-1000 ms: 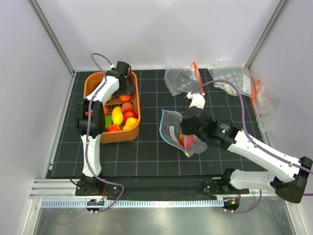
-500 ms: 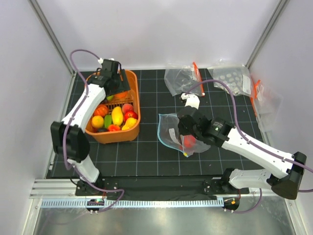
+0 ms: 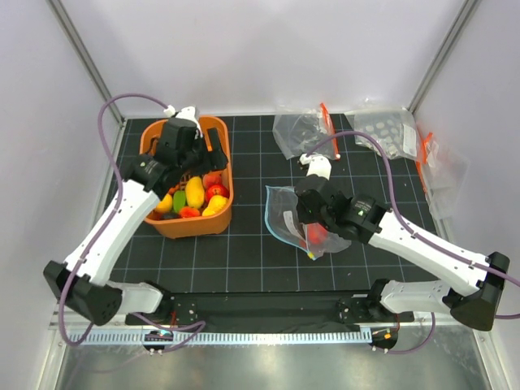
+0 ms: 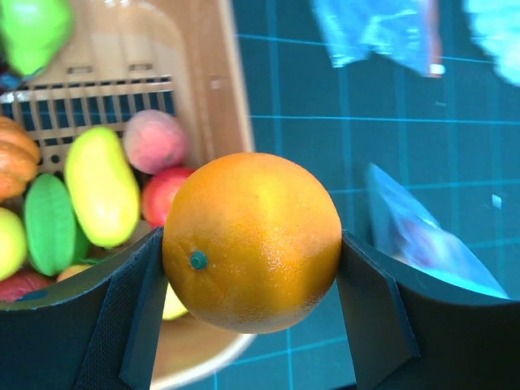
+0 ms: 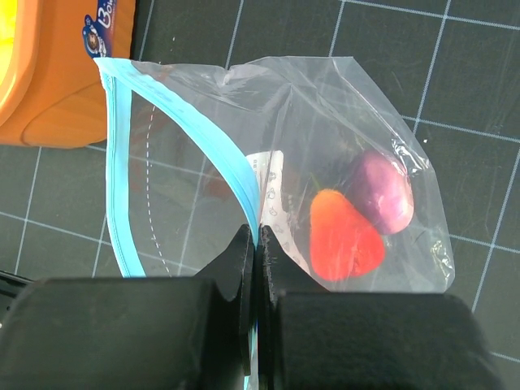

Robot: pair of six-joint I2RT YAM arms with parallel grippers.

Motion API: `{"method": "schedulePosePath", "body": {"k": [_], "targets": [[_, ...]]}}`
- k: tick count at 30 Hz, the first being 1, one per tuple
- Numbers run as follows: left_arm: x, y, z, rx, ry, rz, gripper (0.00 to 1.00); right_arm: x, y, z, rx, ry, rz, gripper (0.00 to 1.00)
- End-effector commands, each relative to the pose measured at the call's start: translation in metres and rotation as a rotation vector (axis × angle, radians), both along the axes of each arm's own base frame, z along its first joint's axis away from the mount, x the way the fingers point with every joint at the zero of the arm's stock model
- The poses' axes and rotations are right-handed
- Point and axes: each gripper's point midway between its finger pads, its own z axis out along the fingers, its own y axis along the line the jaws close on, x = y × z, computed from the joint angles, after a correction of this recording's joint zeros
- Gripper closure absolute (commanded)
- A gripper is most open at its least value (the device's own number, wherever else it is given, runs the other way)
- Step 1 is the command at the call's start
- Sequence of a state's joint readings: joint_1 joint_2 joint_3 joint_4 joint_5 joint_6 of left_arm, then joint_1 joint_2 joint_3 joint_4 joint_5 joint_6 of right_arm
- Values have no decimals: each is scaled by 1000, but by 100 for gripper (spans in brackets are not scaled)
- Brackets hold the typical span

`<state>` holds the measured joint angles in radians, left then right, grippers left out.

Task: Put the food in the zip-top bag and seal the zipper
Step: Place the fake fruit in the zipper food storage bag.

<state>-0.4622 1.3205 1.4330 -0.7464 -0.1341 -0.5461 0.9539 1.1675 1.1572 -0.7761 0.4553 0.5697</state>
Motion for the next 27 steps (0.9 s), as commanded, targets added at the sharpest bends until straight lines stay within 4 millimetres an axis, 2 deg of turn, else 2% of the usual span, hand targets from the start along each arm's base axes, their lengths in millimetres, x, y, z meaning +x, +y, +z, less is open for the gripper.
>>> {"method": "schedulePosePath", "body": {"k": [1, 3, 6, 13, 17, 20, 24, 27], "targets": [[-25, -14, 41, -71, -87, -57, 51, 7, 2, 21, 30, -60, -10, 99], [-40, -23, 57, -106, -116, -91, 51, 8, 2, 23, 30, -64, -11, 99], [-57, -36, 70, -138, -130, -139, 51, 9, 1, 28, 36, -77, -17, 99], [-89, -72, 80, -171, -127, -255, 52, 9, 0, 31, 42, -81, -32, 99], [-106, -101, 71, -177, -114, -317, 52, 9, 0, 35, 48, -76, -42, 99], [-122, -136, 64, -171, -106, -395, 52, 10, -2, 34, 44, -74, -54, 99], [-127, -165, 43, -135, -74, -428, 52, 9, -2, 40, 73, -80, -60, 99], [-120, -177, 18, -94, -32, -412, 52, 6, -3, 50, 105, -91, -62, 99]]}}
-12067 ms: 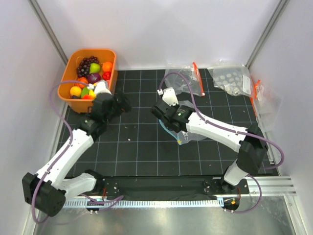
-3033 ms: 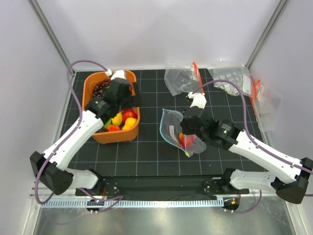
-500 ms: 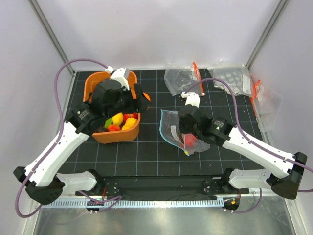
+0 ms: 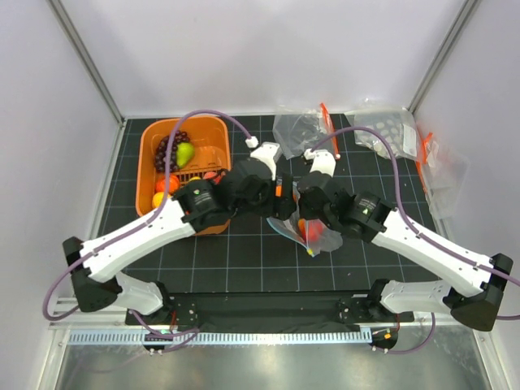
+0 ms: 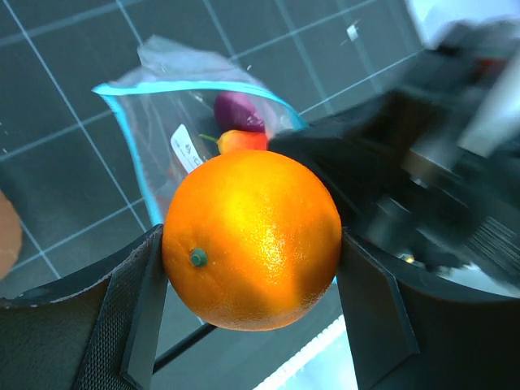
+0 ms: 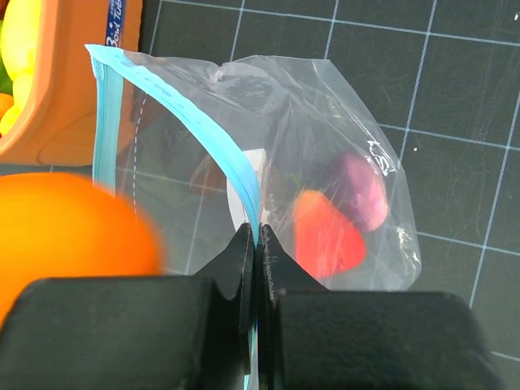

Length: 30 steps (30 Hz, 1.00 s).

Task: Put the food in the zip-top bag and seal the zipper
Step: Place the fake fruit in the zipper food storage bag, then pick up the fake fruit from the bin.

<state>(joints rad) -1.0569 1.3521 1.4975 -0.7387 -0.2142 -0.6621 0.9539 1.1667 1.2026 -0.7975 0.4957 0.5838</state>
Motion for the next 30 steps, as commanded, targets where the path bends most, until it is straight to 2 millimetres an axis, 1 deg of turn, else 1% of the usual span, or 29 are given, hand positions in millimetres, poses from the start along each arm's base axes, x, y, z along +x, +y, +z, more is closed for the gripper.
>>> {"method": "schedulePosePath", "body": {"k": [1, 2, 4, 7, 9, 10, 11, 13, 14, 16, 18, 19, 20, 21, 23, 25, 26, 27, 28, 30], "targets": [[16, -14, -4, -24, -19, 57, 52, 1, 0, 36, 102, -62, -26, 99], [19, -19, -15, -6, -6, 57, 52, 0, 0, 38, 108, -64, -28, 99], [20, -27, -18, -16, 2, 50, 52, -1, -2, 42, 127, -67, -36, 99], [22, -35, -30, 1, 22, 46, 52, -1, -6, 44, 136, -74, -54, 99], [28, -35, -43, 31, 27, 71, 48, -2, -6, 45, 143, -75, -54, 99], [29, -37, -45, 32, 28, 73, 44, -1, -8, 43, 136, -76, -62, 99], [29, -38, -48, 34, 32, 74, 31, -2, -8, 42, 137, -74, -67, 99], [29, -39, -51, 41, 37, 73, 20, -2, -9, 41, 143, -75, -71, 99], [30, -38, -51, 42, 33, 75, 11, -2, -9, 40, 147, -75, -72, 99], [32, -33, -42, 31, 12, 92, 1, -2, -9, 40, 149, -76, -73, 99], [31, -29, -37, 30, -1, 89, 0, -2, -10, 37, 137, -72, -77, 99], [30, -27, -29, 19, -12, 88, 0, -2, -11, 36, 134, -72, -79, 99], [30, -25, -27, 22, -14, 84, 0, -2, -12, 36, 133, -74, -83, 99], [29, -22, -27, 36, -13, 81, 0, -2, -12, 36, 132, -74, -85, 99], [34, -12, -17, 35, -22, 95, 0, -2, -13, 34, 128, -72, -87, 99], [40, 2, -16, 54, -20, 111, 0, -2, -13, 33, 126, -69, -85, 99], [53, 18, -7, 37, -31, 154, 0, -2, -13, 33, 123, -70, -86, 99], [59, 28, -5, 35, -28, 168, 0, -3, -14, 33, 124, -70, -84, 99], [72, 47, 0, 15, -23, 209, 0, -2, -14, 32, 119, -71, -87, 99], [88, 72, 6, 25, -45, 266, 0, -2, -15, 32, 118, -74, -85, 99]]}}
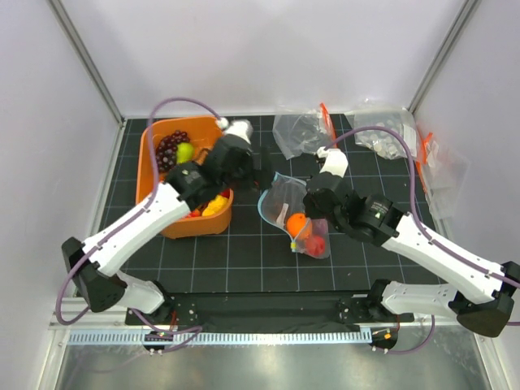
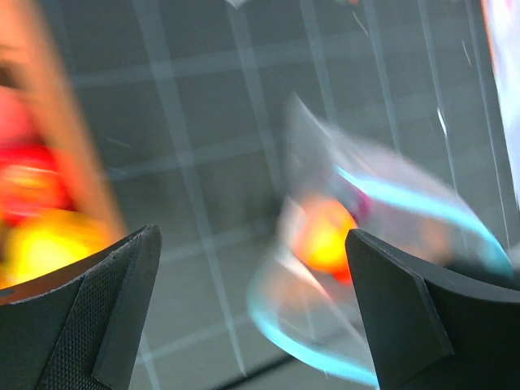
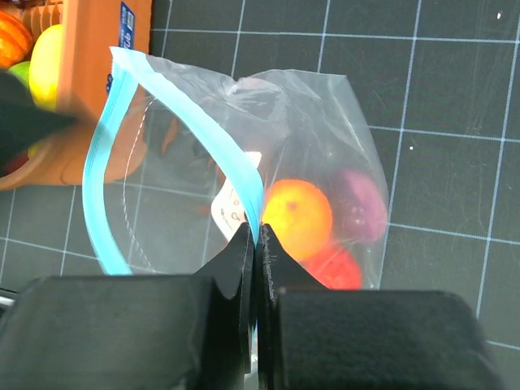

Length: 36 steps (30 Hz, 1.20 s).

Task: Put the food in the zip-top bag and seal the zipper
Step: Pick up the fake fruit from the bin.

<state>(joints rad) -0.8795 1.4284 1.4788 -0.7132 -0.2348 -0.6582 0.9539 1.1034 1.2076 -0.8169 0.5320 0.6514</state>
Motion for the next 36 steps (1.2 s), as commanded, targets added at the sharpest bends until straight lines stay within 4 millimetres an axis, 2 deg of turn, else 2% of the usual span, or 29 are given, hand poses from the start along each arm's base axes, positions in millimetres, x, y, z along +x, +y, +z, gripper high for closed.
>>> {"method": "schedulePosePath", "body": {"k": [1, 3, 4, 6, 7, 9, 10, 15, 16, 18, 21, 22, 23, 24, 25, 26, 27, 28, 29, 31, 36], "targets": [[37, 63, 39, -18, -93, 145, 0, 1, -4, 12, 33, -43, -20, 99], [57, 96, 37, 43, -113, 251, 0, 1, -3, 11, 27, -42, -16, 99], [72, 120, 39, 56, -117, 320, 0, 2, -4, 9, 21, -40, -16, 99], [83, 137, 36, 73, -106, 358, 0, 2, -2, 7, 17, -39, -11, 99], [92, 155, 37, 74, -108, 409, 0, 2, -2, 4, 10, -35, -9, 99], [105, 171, 36, 68, -110, 468, 0, 3, -1, 3, 7, -36, -4, 99], [113, 185, 35, 66, -107, 512, 0, 2, 0, 2, 10, -32, 0, 99], [146, 208, 16, 77, -74, 616, 0, 2, 5, 1, 24, -32, 25, 99], [155, 213, 6, 88, -58, 636, 0, 1, 7, 1, 27, -31, 32, 99], [167, 219, 2, 93, -75, 675, 0, 0, 8, 1, 30, -31, 41, 99], [191, 239, -18, 135, -50, 746, 0, -1, 8, -2, 34, -27, 48, 99], [193, 244, -12, 124, -54, 757, 0, -2, 8, -2, 35, -26, 51, 99], [197, 249, -28, 142, -10, 767, 0, -2, 8, -3, 37, -25, 51, 99], [203, 253, -23, 131, -12, 781, 0, -3, 7, -1, 45, -31, 53, 99], [206, 262, -27, 138, 2, 798, 0, -4, 7, -3, 43, -29, 53, 99], [209, 264, -42, 164, 45, 795, 0, -4, 7, -3, 46, -31, 55, 99], [214, 267, -37, 166, 42, 793, 0, -5, 7, -3, 48, -29, 58, 99], [217, 273, -43, 195, 59, 790, 0, -5, 7, -4, 49, -27, 63, 99], [213, 279, -51, 229, 101, 796, 0, -6, 7, -5, 47, -27, 65, 99], [221, 286, -63, 253, 138, 789, 0, -6, 8, -6, 45, -22, 73, 99], [231, 303, -101, 199, 237, 776, 0, -9, 11, -9, 50, -12, 94, 99]]}}
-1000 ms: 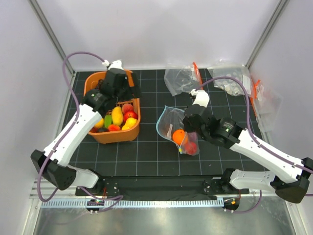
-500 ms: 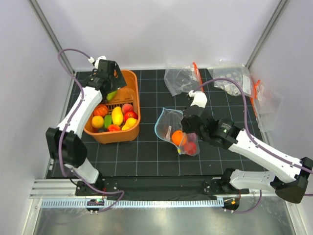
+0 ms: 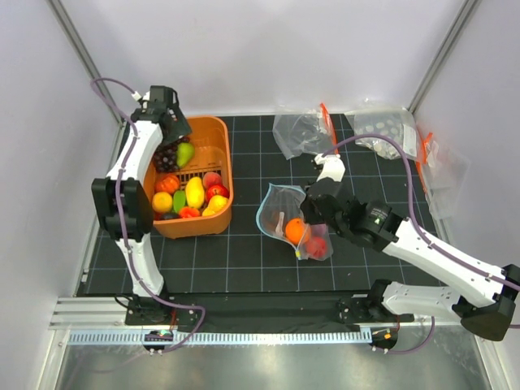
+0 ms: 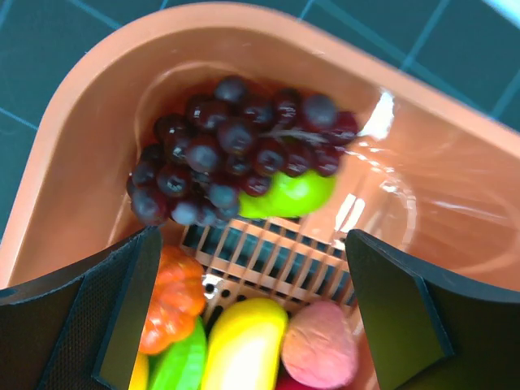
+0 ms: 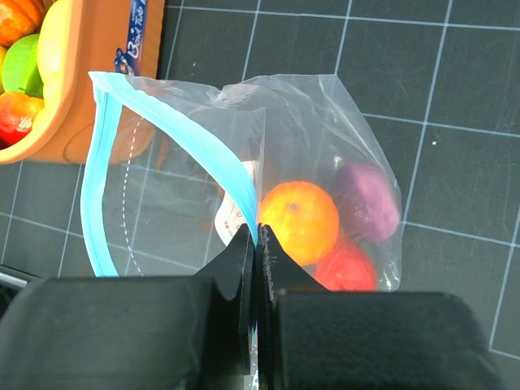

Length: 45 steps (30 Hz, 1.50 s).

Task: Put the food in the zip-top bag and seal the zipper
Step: Pick up the fake fruit from the bin.

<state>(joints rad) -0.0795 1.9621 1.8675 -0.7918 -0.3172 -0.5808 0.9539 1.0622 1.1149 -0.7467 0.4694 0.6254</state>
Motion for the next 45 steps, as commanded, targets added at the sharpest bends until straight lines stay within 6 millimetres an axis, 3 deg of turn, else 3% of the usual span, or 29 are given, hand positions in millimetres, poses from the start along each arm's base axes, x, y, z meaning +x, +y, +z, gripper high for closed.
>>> {"method": "schedulePosePath", "body": {"k": [1, 3, 4, 6, 7, 9, 14, 17, 18, 20, 21, 23, 24, 26, 27, 30, 31, 33, 34, 37, 38, 44, 45], "targets": [[2, 13, -20, -50, 65, -16, 0, -1, 5, 6, 30, -23, 30, 99], [5, 19, -25, -63, 88, -13, 0, -2, 6, 6, 32, -22, 36, 99], [3, 21, -46, -60, 154, -11, 0, -2, 5, 4, 27, -21, 35, 99], [8, 22, -53, -53, 178, -11, 0, -3, 5, 3, 28, -21, 39, 99], [8, 33, -68, -69, 209, 3, 0, -3, 5, 3, 31, -20, 39, 99], [10, 36, -81, -83, 237, 5, 0, -3, 5, 4, 30, -21, 42, 99], [6, 26, -122, -172, 315, -17, 0, -4, 5, 7, 40, -28, 41, 99], [8, 17, -128, -254, 294, -44, 24, -3, 4, 6, 33, -26, 36, 99], [8, 13, -126, -280, 283, -55, 43, -4, 3, 6, 32, -24, 37, 99], [7, 10, -123, -293, 259, -61, 55, -3, 4, 6, 36, -25, 36, 99], [8, 8, -109, -295, 225, -69, 66, -3, 4, 6, 37, -23, 34, 99], [4, 8, -102, -297, 200, -64, 70, -4, 4, 6, 41, -22, 32, 99], [4, 7, -84, -301, 159, -70, 73, -4, 4, 5, 43, -21, 34, 99], [1, 1, -77, -325, 129, -84, 80, -4, 5, 6, 51, -23, 34, 99], [1, -3, -60, -342, 85, -98, 85, -4, 5, 7, 53, -23, 33, 99], [-8, -14, -46, -363, 60, -132, 92, -4, 6, 7, 54, -22, 34, 99], [-11, -16, -28, -353, 23, -140, 95, -4, 6, 7, 54, -22, 35, 99], [-20, -24, -19, -350, 11, -161, 100, -4, 5, 8, 54, -23, 31, 99], [-25, -27, 1, -350, -30, -171, 100, -3, 5, 8, 53, -24, 29, 99], [-39, -39, 11, -375, -67, -198, 100, -3, 5, 8, 55, -26, 26, 99], [-50, -60, 20, -379, -78, -251, 100, -3, 6, 9, 59, -27, 27, 99], [-85, -103, 54, -356, -140, -368, 99, -2, 7, 7, 57, -22, 28, 99], [-93, -106, 71, -342, -183, -376, 98, -2, 7, 6, 55, -20, 28, 99]]}}
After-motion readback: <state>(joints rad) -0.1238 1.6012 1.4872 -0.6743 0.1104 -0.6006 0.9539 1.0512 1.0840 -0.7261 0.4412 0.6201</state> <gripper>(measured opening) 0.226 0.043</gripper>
